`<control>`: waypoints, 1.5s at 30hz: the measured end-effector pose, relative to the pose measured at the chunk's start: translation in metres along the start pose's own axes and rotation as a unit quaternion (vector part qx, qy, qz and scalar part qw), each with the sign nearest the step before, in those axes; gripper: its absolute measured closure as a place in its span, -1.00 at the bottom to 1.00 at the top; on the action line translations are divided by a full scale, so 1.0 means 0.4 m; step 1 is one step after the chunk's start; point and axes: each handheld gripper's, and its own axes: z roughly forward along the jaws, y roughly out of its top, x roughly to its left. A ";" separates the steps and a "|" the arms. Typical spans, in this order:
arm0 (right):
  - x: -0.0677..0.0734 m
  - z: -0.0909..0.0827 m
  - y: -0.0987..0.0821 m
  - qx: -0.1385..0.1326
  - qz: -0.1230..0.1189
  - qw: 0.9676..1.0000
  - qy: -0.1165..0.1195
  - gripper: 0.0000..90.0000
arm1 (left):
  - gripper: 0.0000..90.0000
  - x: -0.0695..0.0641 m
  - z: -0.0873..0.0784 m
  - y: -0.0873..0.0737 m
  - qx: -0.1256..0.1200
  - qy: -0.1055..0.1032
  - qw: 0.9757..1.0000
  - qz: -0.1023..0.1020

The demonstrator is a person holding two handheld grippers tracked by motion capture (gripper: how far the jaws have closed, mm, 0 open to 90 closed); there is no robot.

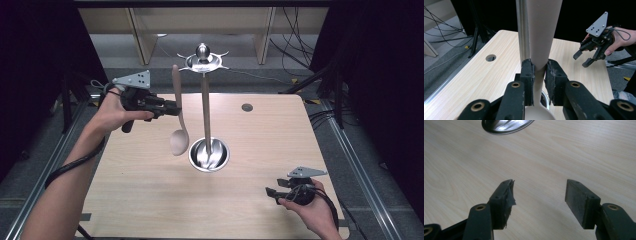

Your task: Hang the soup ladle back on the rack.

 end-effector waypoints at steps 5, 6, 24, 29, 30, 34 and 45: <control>-0.004 -0.001 0.001 -0.001 -0.011 1.000 -0.005 -0.10 | 0.69 0.000 0.005 0.002 -0.001 0.001 1.000 0.001; -0.004 -0.001 0.001 -0.001 -0.011 1.000 -0.005 -0.10 | 0.69 0.000 0.005 0.003 0.000 0.001 1.000 0.000; 0.001 0.000 0.000 0.001 0.000 1.000 0.000 -0.10 | 0.69 -0.007 0.022 0.005 0.003 -0.002 1.000 -0.009; 0.001 0.000 -0.001 0.002 0.002 1.000 0.000 -0.11 | 0.68 -0.010 0.022 0.002 -0.001 0.005 1.000 -0.015; 0.001 0.000 -0.001 0.001 0.001 1.000 0.000 -0.11 | 0.68 -0.011 0.021 0.001 0.000 0.007 1.000 -0.016; -0.004 0.000 0.001 -0.003 -0.017 1.000 -0.004 -0.11 | 0.65 -0.016 0.016 -0.003 -0.008 0.014 1.000 -0.021; 0.000 -0.004 0.001 0.003 -0.004 1.000 -0.004 -0.11 | -0.04 -0.076 -0.055 -0.104 -0.072 0.120 0.990 -0.017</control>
